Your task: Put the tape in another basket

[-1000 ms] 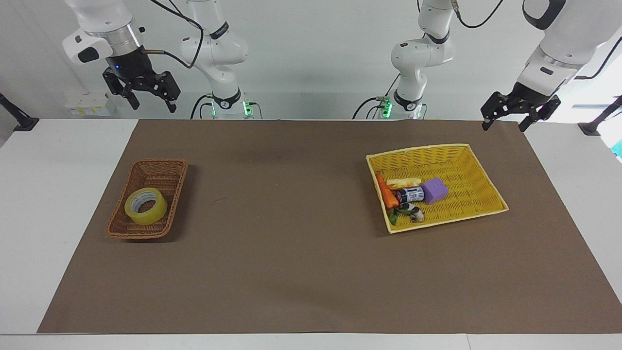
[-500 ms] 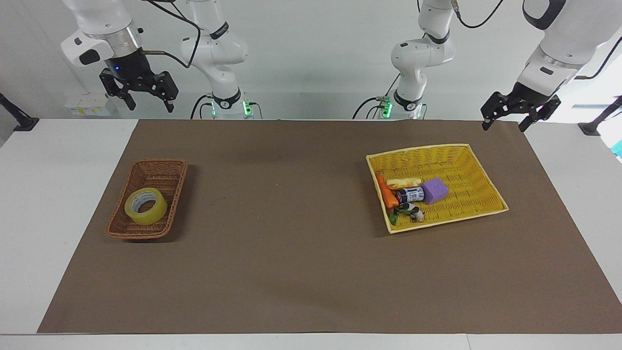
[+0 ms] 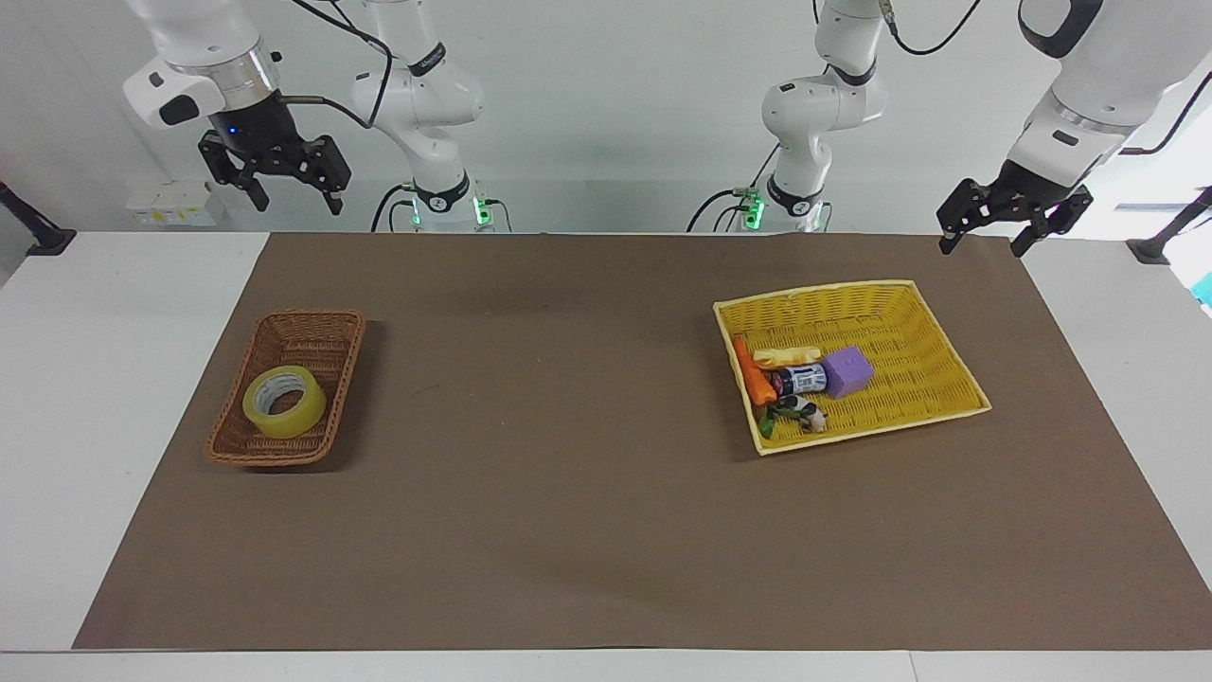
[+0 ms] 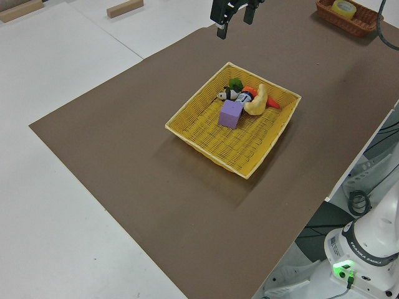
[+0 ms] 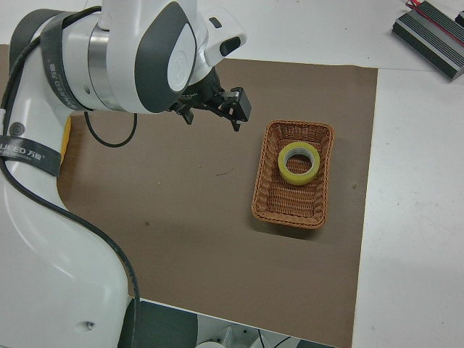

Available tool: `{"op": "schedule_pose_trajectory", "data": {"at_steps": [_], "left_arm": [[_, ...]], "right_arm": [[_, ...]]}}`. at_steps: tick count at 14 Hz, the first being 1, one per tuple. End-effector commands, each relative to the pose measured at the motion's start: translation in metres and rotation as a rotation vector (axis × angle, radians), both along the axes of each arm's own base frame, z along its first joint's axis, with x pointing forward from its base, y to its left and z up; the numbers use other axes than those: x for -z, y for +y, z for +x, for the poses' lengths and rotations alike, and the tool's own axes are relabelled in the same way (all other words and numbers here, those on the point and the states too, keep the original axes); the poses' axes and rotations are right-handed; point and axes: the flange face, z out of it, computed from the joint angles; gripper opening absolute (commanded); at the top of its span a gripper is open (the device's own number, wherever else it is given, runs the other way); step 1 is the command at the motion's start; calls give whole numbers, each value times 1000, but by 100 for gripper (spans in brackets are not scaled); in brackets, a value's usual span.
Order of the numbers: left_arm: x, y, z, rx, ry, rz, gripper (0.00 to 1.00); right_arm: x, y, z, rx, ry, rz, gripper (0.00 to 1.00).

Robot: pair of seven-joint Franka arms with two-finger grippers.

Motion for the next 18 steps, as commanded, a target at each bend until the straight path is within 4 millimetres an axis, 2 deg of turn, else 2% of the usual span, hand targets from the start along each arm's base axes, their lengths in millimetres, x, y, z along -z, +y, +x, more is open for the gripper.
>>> {"op": "schedule_pose_trajectory", "data": {"at_steps": [1, 5, 12, 15, 18], "left_arm": [[-3, 2, 0, 2, 4, 19, 100], [-3, 2, 0, 2, 4, 19, 100], [-3, 2, 0, 2, 4, 19, 100], [-3, 2, 0, 2, 4, 19, 100], [-3, 2, 0, 2, 4, 19, 100]], "right_arm": [[-4, 0, -6, 13, 10, 17, 100], [-1, 2, -7, 27, 5, 15, 100], [2, 6, 2, 74, -11, 12, 100], [0, 0, 11, 81, -8, 8, 100], [0, 3, 10, 77, -14, 7, 100]]}}
